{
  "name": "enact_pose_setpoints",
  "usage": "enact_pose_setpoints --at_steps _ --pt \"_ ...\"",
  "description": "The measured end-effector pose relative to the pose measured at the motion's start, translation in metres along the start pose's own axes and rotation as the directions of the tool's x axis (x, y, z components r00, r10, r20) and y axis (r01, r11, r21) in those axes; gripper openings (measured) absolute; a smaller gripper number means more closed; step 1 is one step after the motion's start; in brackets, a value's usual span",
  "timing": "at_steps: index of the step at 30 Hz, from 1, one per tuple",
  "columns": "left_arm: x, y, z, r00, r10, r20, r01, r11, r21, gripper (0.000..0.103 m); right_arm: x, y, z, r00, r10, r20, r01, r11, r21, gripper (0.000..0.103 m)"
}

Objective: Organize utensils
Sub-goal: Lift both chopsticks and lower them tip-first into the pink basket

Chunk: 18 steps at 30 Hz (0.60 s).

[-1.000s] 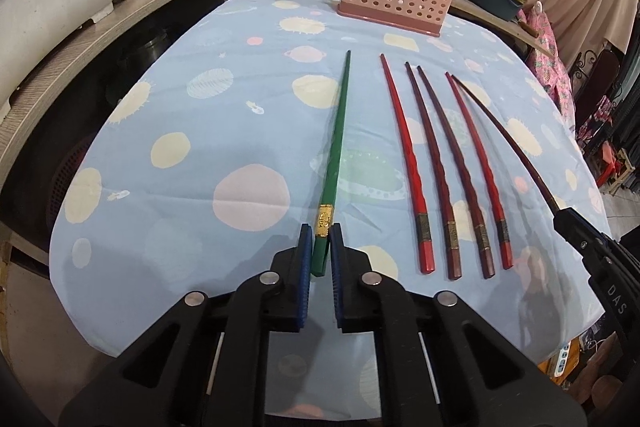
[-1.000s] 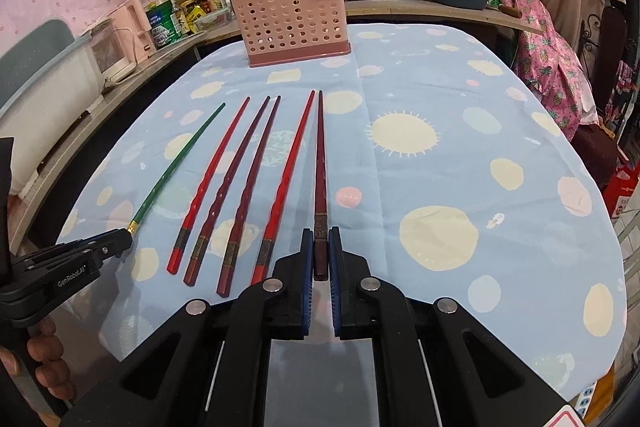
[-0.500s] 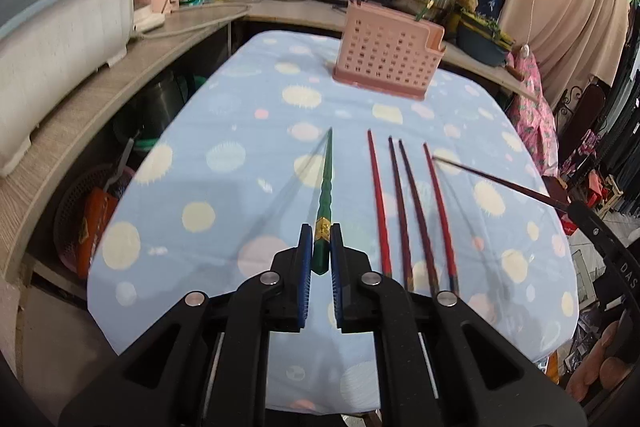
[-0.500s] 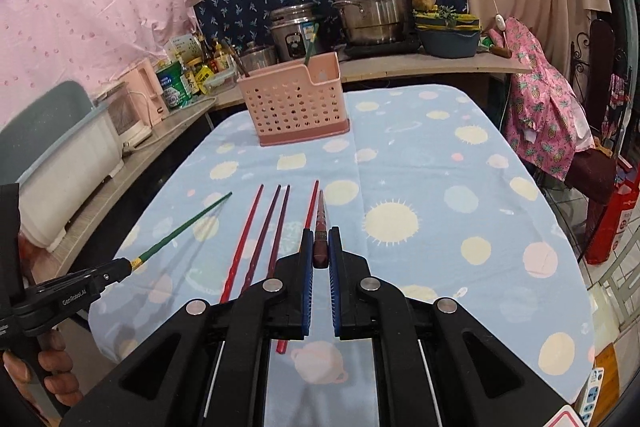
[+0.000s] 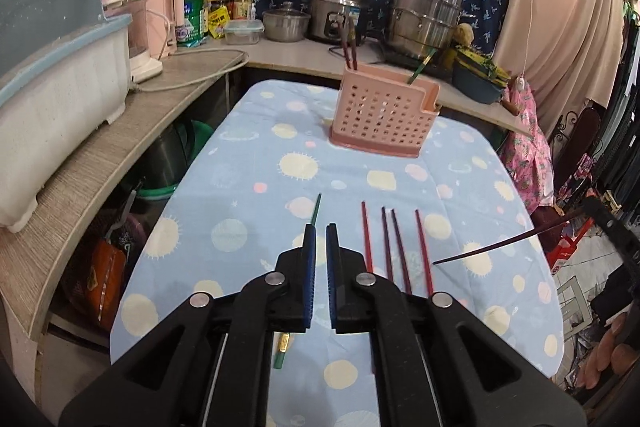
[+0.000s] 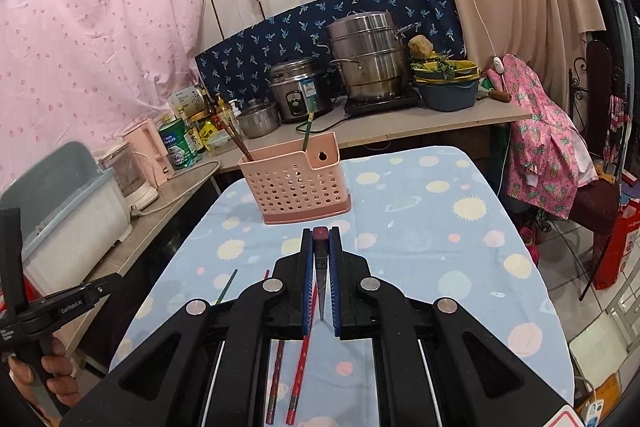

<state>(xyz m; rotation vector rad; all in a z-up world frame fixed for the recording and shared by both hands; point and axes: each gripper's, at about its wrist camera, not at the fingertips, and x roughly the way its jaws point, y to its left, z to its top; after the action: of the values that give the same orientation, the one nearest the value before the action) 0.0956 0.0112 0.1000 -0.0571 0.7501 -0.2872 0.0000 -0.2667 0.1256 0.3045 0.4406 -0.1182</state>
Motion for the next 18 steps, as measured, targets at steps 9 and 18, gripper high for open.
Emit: enact_pose_setpoints --at_steps 9,18 --pt "0.054 0.020 -0.074 0.983 0.023 -0.183 -0.024 1.000 -0.006 0.035 -0.006 -0.002 -0.010 1.000 0.000 -0.005 0.000 1.000 0.013 0.007" --pt "0.074 0.027 -0.100 0.973 0.026 -0.229 -0.025 1.000 0.008 0.033 -0.009 -0.002 -0.014 1.000 -0.007 -0.010 0.007 1.000 0.020 0.007"
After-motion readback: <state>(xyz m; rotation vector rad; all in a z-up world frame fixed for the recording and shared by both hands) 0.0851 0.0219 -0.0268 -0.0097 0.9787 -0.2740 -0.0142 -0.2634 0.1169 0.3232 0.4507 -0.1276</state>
